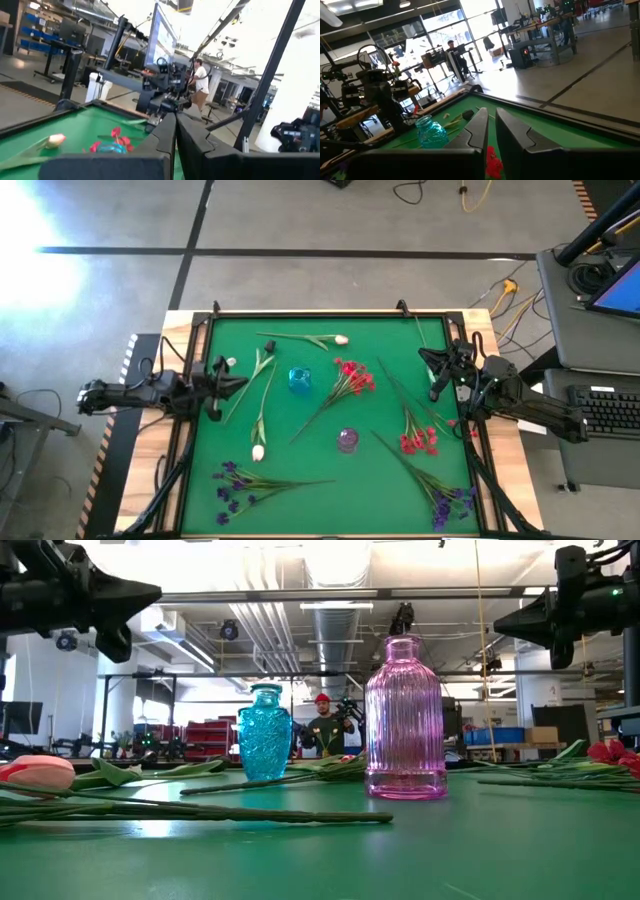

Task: Sort flowers into vase by color
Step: Put the right black tulip into the blue vase

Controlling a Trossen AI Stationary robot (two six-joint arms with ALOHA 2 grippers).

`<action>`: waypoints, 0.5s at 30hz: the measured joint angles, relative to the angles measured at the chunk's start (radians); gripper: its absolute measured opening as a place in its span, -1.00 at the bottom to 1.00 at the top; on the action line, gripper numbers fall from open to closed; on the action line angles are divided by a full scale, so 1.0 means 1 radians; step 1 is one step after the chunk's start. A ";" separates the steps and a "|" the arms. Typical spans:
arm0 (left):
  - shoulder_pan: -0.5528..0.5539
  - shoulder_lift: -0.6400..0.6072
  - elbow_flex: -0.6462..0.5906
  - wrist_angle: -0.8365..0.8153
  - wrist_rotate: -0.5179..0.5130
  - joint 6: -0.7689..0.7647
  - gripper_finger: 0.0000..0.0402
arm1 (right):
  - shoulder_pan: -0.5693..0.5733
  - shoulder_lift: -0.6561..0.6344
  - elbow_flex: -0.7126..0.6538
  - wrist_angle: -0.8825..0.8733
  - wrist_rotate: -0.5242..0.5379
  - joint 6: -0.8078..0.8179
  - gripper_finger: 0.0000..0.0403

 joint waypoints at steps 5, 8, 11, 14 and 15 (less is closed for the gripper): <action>0.000 0.000 0.000 0.028 0.000 -0.001 -1.00 | 0.000 0.000 0.000 0.000 0.000 0.000 -0.86; 0.001 0.000 0.000 0.086 0.000 -0.001 -1.00 | 0.000 0.000 0.000 0.000 0.000 0.000 -0.86; 0.001 0.000 0.000 0.101 0.000 -0.001 -1.00 | 0.000 0.000 0.000 0.000 0.000 0.000 -0.86; 0.001 0.001 0.000 0.100 -0.001 -0.001 -1.00 | 0.000 0.000 0.000 0.001 0.000 0.001 -0.86; 0.001 0.001 0.000 0.101 0.000 -0.003 -1.00 | 0.000 0.000 0.000 0.001 0.000 0.001 -0.86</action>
